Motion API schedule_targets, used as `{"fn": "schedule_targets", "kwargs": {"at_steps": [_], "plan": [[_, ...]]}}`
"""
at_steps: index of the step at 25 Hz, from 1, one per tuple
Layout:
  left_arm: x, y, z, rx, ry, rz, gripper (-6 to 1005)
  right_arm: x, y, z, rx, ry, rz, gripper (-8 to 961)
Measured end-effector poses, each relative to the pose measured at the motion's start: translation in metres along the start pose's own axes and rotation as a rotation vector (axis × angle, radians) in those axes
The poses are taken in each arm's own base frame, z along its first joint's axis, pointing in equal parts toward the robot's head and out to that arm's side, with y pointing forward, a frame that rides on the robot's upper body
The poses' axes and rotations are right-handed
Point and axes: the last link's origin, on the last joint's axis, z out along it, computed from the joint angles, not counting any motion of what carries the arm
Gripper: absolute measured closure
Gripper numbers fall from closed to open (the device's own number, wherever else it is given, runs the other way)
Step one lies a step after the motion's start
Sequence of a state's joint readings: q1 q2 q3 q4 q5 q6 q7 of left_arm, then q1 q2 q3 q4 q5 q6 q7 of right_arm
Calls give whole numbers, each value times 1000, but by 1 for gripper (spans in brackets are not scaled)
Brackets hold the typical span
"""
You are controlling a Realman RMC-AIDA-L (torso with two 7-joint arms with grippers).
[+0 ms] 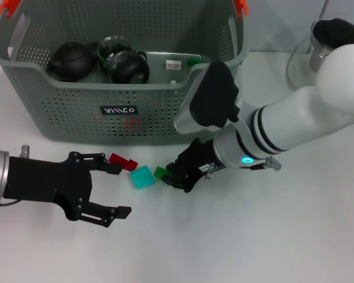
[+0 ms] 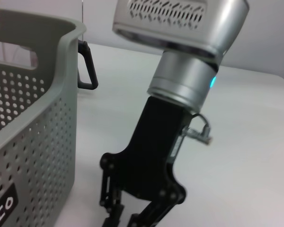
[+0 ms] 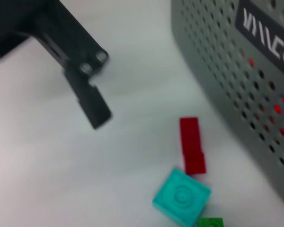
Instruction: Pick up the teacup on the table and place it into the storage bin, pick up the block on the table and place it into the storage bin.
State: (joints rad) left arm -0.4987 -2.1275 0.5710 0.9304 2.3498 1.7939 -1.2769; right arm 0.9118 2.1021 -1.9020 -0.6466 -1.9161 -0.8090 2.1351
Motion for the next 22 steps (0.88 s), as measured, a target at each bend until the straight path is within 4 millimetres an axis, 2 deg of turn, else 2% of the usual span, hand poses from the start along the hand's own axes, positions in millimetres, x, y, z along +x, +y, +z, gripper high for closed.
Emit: {"fn": "schedule_targets", "kwargs": {"at_steps": [5, 13, 18, 22], "plan": [[-2, 1, -2, 2, -6, -6, 111, -2, 3, -18, -41, -32, 13, 753], [-2, 1, -4, 3, -7, -8, 113, -10, 11, -62, -31, -50, 7, 753], [-2, 0, -5, 5, -10, -11, 115, -35, 22, -102, -75, -100, -24, 753], [-2, 0, -6, 8, -9, -12, 116, -67, 28, -142, -55, -200, -76, 753]]}}
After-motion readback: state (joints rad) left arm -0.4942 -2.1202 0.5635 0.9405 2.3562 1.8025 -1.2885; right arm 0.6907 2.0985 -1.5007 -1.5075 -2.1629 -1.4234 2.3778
